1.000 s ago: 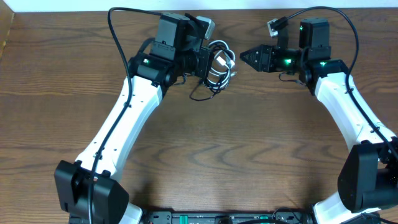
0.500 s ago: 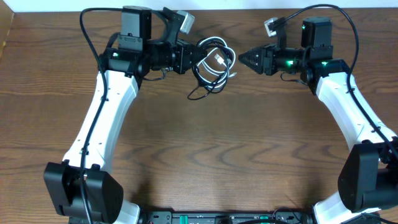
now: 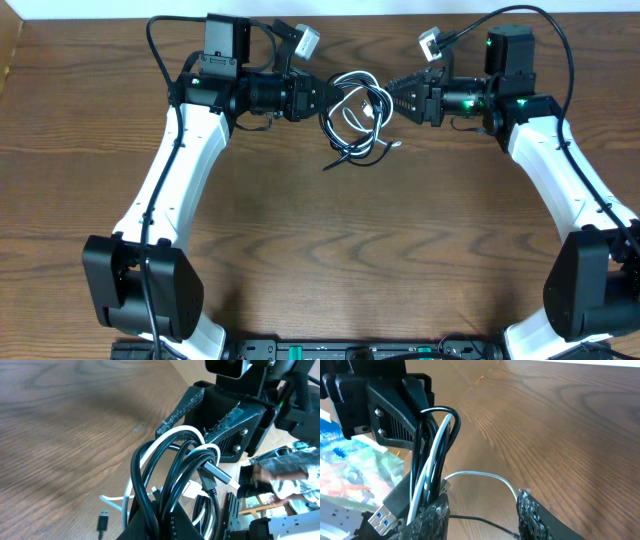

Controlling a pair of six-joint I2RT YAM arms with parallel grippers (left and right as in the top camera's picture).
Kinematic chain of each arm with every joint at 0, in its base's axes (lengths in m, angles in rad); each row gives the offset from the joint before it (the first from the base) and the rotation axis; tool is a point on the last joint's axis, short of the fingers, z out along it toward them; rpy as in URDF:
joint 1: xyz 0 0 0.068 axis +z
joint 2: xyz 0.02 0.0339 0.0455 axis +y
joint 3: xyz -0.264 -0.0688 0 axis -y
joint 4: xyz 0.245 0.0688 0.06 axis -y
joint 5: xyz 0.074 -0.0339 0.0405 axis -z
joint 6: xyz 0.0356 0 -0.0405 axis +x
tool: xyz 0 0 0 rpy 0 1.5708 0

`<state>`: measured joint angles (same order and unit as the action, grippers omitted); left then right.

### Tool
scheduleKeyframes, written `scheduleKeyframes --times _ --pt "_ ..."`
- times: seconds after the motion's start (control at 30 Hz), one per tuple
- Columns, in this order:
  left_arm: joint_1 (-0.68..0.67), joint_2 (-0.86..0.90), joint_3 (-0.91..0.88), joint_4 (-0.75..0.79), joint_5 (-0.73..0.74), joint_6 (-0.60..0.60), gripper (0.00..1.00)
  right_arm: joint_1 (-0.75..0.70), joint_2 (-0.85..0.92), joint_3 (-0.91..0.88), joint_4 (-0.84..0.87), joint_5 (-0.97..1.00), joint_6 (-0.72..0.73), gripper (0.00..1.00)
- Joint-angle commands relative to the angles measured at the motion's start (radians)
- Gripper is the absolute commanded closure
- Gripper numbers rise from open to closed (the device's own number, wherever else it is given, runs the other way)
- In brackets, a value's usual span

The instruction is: Untangle cables

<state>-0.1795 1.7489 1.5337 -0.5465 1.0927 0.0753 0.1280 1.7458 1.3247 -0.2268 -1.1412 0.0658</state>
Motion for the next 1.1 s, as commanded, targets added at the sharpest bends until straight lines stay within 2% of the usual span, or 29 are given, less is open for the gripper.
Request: scheduleKeyframes --times 0.0,0.2,0.43,0.57,0.87,1.07 --pt "0.001 0.006 0.014 0.001 0.025 -0.002 0.92 0.005 0.004 0.003 0.003 -0.097 -0.023 0.59" --pt "-0.011 0.012 0.014 0.001 -0.006 -0.015 0.93 0.012 0.004 0.003 0.049 -0.205 -0.006 0.59" --pt "-0.071 0.016 0.014 0.002 -0.206 -0.105 0.93 0.089 0.004 0.003 0.187 -0.209 0.121 0.58" --pt "-0.097 0.016 0.014 0.005 -0.227 -0.108 0.93 0.126 0.004 0.003 0.211 -0.094 0.193 0.57" --pt "-0.099 0.016 0.014 0.013 -0.227 -0.126 0.93 0.164 0.004 0.003 0.076 0.153 0.203 0.58" --pt "-0.099 0.016 0.014 0.013 -0.226 -0.137 0.93 0.164 0.004 0.003 0.025 0.301 0.243 0.7"
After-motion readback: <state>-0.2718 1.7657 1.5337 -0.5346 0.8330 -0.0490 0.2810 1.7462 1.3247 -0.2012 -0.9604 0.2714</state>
